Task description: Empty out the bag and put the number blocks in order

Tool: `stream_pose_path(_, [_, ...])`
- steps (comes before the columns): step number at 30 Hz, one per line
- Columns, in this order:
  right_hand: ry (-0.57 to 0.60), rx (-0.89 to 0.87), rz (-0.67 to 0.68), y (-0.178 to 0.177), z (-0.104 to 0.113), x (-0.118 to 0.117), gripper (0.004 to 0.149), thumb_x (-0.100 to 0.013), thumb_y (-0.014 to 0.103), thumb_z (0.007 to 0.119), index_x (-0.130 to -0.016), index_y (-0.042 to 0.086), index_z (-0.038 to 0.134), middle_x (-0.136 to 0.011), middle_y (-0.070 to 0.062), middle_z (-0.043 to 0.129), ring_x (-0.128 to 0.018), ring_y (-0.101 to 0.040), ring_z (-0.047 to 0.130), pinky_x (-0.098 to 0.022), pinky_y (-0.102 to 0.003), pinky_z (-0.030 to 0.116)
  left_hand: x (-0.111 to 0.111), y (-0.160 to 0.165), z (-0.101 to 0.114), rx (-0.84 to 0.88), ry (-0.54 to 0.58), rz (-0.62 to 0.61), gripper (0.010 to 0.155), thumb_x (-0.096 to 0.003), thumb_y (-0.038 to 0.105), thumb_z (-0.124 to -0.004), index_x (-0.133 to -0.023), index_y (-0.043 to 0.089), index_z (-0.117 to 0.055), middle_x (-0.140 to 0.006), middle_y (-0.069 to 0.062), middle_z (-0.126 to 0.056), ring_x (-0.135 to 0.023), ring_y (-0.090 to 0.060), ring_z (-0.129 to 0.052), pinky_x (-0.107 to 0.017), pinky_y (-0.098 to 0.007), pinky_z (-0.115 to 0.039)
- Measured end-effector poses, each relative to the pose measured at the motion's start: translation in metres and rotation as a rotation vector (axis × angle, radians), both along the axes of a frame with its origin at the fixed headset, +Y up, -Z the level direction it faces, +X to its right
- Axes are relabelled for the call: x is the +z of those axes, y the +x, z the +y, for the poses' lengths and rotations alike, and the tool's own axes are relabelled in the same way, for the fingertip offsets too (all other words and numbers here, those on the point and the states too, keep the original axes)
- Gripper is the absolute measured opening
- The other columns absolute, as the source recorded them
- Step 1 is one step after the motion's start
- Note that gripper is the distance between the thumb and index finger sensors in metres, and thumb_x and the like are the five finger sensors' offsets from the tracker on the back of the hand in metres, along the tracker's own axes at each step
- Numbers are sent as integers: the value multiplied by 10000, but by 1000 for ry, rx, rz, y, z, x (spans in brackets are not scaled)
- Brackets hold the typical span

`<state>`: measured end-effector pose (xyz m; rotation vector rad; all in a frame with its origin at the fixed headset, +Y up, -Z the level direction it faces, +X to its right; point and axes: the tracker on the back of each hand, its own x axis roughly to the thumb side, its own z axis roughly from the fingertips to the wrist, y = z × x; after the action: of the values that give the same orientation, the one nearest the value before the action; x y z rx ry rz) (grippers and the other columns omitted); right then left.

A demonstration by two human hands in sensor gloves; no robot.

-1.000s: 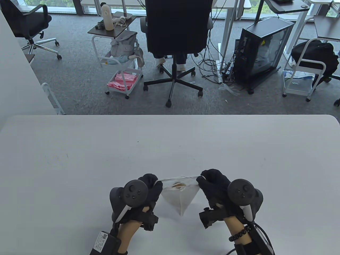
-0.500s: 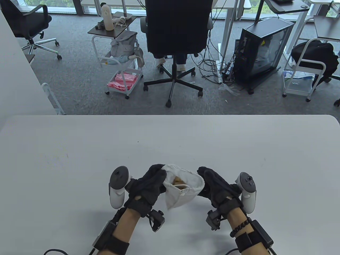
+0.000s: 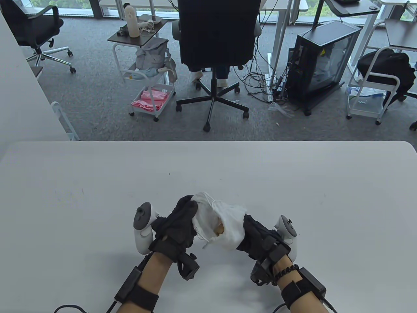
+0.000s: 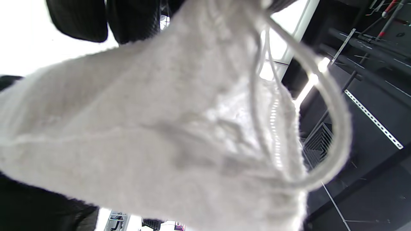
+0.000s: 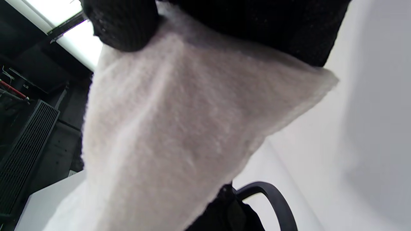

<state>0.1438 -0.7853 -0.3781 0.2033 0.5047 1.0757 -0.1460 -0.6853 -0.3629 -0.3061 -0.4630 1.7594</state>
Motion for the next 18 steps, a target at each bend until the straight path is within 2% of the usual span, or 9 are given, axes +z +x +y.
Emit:
stream_pose_path(2, [-10,27,-39,3,2,0,477,-524,462,792,-907,176,801,-946,-122,843,-791,-380,931,-620,-560,825,0,-2,-5,-14,-18,13,400,-635,412,-526,-1000,254,-573,-1089,-176,-641,-994,-573,-724,-688,-708,-674])
stream_pose_path(4, [-30,48,-79,6,3,1,362,-517,426,820,-809,216,862,-889,-77,886,-751,-329,958,-603,-529,846,0,-3,-10,-18,-26,5,401,-635,407,-531,-998,244,-577,-1080,-174,-653,-986,-559,-745,-688,-690,-695])
stream_pose_path(6, [-23,81,-65,5,3,1,332,-510,399,826,-786,219,873,-863,-74,903,-734,-315,966,-596,-521,853,1,-2,-16,-1,-44,1,399,-633,402,-538,-994,239,-585,-1071,-159,-671,-981,-530,-778,-691,-672,-716])
stream_pose_path(10, [23,232,-179,10,13,1,323,-499,373,796,-767,206,865,-780,-85,931,-648,-270,986,-550,-485,878,0,-4,-29,-66,-52,17,399,-632,400,-553,-991,232,-599,-1073,-151,-669,-991,-532,-748,-701,-685,-662])
stream_pose_path(13, [207,539,-391,22,34,1,348,-491,370,758,-769,185,858,-704,-100,948,-543,-226,1003,-473,-443,912,0,-13,-32,-293,19,118,400,-623,388,-597,-980,213,-639,-1064,-163,-678,-995,-549,-703,-682,-737,-578])
stream_pose_path(14, [276,632,-445,25,42,1,350,-486,363,759,-764,177,860,-688,-105,948,-524,-225,1004,-460,-441,914,-2,-15,-33,-422,64,167,399,-615,382,-622,-973,210,-664,-1054,-169,-696,-984,-557,-709,-665,-749,-575])
stream_pose_path(16, [413,815,-540,27,55,2,348,-479,355,762,-759,173,861,-675,-109,952,-511,-221,1010,-456,-440,921,-4,-14,-35,-617,140,201,406,-599,384,-662,-963,209,-705,-1048,-175,-711,-978,-575,-699,-641,-776,-547])
stream_pose_path(18, [548,970,-570,24,66,3,342,-477,344,762,-757,173,858,-690,-109,949,-534,-234,1009,-476,-455,915,-7,-8,-41,-777,196,183,411,-588,389,-688,-958,217,-735,-1041,-170,-734,-976,-575,-700,-628,-791,-520])
